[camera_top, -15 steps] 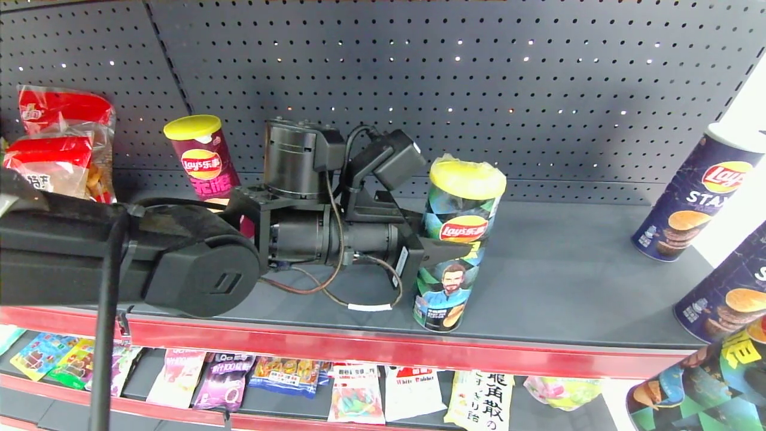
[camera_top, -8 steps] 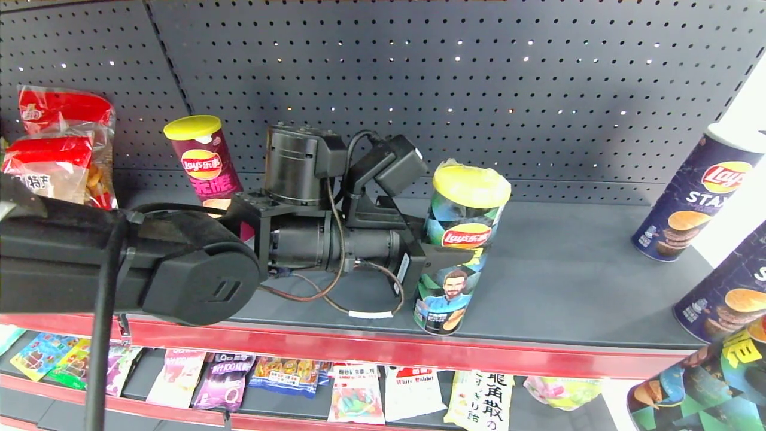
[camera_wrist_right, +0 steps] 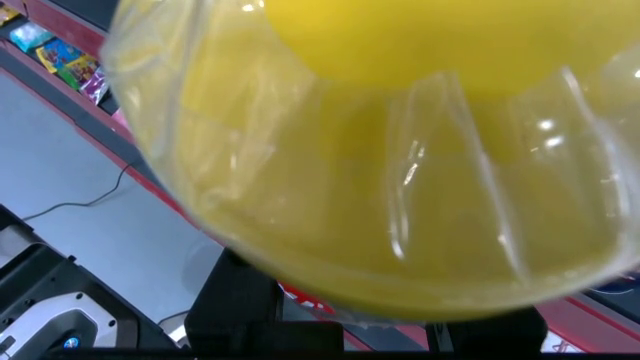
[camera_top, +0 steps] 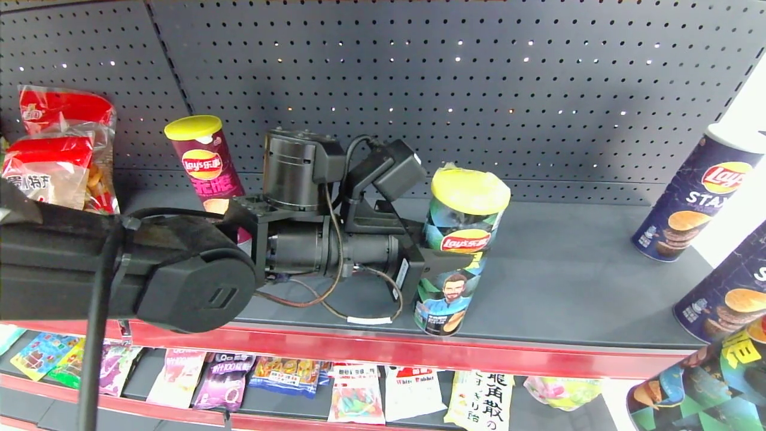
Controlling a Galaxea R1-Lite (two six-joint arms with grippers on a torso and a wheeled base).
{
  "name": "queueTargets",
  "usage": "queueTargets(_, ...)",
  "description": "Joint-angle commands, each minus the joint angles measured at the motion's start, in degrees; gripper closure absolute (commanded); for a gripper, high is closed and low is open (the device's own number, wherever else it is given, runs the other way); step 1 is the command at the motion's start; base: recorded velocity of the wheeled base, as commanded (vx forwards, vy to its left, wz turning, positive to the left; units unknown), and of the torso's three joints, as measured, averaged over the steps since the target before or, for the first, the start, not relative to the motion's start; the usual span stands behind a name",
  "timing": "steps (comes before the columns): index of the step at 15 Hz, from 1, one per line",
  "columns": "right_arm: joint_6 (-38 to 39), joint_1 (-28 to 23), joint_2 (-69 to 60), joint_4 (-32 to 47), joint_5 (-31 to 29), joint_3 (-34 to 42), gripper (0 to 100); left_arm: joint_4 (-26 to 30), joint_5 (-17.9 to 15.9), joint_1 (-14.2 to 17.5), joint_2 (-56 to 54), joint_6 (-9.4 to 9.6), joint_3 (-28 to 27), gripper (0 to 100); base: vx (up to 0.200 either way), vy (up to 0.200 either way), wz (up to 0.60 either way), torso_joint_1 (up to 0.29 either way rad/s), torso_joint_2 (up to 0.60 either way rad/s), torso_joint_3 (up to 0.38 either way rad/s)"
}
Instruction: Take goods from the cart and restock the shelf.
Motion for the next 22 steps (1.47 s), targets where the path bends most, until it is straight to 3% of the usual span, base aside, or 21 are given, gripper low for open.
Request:
queueTargets(1, 0.0, 0.0, 0.0, 0.0, 0.0, 0.0, 100, 0.1, 0.2, 0.0, 0.2, 0.13, 0.3, 100, 0.0, 0.0, 0.0, 0.0, 0.0, 0.0)
queueTargets(2, 0.0, 0.0, 0.0, 0.0, 0.0, -0.1, 100, 0.1, 0.2, 0.1, 0.2, 0.13, 0.4, 0, 0.0, 0.0, 0.0, 0.0, 0.0, 0.0)
queueTargets(9, -0.2, 0.5, 3.8, 0.0, 0.3, -4.2, 100, 0.2, 1.2, 0.3, -3.7, -0.14, 4.9, 0, 0.0, 0.0, 0.0, 0.0, 0.0, 0.0)
queueTargets(12, -1.4, 1.4, 12.4, -0.3, 0.7, -9.2, 100, 0.2, 4.4, 1.3, -8.9, -0.22, 11.1, 0, 0.0, 0.0, 0.0, 0.0, 0.0, 0.0)
queueTargets(14, -1.8, 5.7, 18.9, -5.9, 0.5, -9.9, 100, 0.2, 4.7, 3.2, -13.5, -0.22, 16.0, 0, 0.0, 0.0, 0.0, 0.0, 0.0, 0.0)
queueTargets(16, -1.9, 9.2, 27.0, -13.1, 0.1, -11.0, 100, 0.2, 7.4, 4.9, -18.3, -0.14, 21.8, 0, 0.0, 0.0, 0.0, 0.0, 0.0, 0.0)
queueTargets(19, -1.9, 12.4, 42.9, -21.6, -1.5, -19.4, 100, 0.6, 13.0, 6.4, -26.1, -0.22, 31.0, 0, 0.0, 0.0, 0.0, 0.0, 0.0, 0.0)
queueTargets(22, -1.9, 13.7, 54.5, -21.6, -1.4, -31.3, 100, 0.6, 15.4, 7.5, -29.9, -0.22, 34.5, 0, 0.0, 0.0, 0.0, 0.0, 0.0, 0.0)
